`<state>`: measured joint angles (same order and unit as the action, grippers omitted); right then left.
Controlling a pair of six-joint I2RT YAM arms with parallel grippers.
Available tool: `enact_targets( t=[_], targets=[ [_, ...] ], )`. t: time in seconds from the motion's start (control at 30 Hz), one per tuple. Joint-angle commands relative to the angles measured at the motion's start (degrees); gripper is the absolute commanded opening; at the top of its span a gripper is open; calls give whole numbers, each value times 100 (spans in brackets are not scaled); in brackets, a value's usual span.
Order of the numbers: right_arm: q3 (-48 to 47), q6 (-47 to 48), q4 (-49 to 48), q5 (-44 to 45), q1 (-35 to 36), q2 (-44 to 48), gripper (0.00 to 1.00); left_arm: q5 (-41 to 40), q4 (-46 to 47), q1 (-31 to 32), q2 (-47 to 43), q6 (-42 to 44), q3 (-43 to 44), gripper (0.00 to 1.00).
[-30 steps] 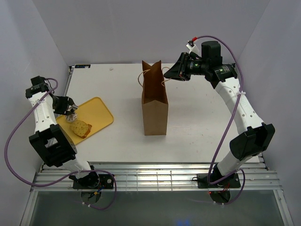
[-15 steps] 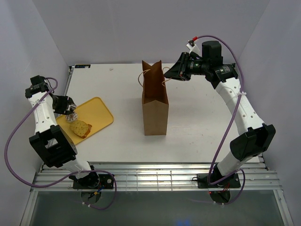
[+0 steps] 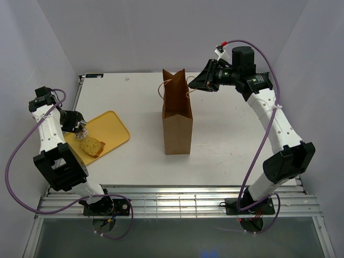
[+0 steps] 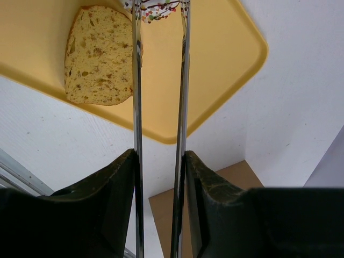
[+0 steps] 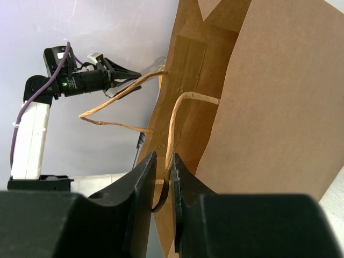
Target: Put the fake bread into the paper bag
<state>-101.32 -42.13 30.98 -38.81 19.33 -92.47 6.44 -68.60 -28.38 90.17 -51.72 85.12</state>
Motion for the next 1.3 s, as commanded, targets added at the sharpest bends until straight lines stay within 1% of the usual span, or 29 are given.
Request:
enact_targets(
  t=[0.0, 0.2, 0.5, 0.77, 1.0, 1.2, 1.23, 1.27],
  targets=[
    [33, -41, -303, -92, -17, 185, 23, -64, 4, -27, -158, 57, 136, 50],
    [103, -32, -303, -110, -26, 211, 23, 85, 215, -27, -70, 57, 119, 50],
    [77, -32, -312, -127, -35, 185, 23, 138, 286, -27, 27, 48, 242, 50],
    [86, -32, -321, -110, -35, 176, 23, 279, 330, -18, 88, 171, -118, 50],
    [130, -32, -338, -92, -44, 185, 23, 183, 373, -18, 97, 215, -294, 50],
    [174, -23, -330, -74, -52, 203, 23, 156, 435, -18, 80, 233, -461, 45],
    [182, -23, -330, -74, -52, 211, 23, 174, 461, -18, 88, 242, -479, 44],
    [200, -23, -330, -74, -61, 220, 23, 174, 479, -18, 80, 242, -496, 39]
  ],
)
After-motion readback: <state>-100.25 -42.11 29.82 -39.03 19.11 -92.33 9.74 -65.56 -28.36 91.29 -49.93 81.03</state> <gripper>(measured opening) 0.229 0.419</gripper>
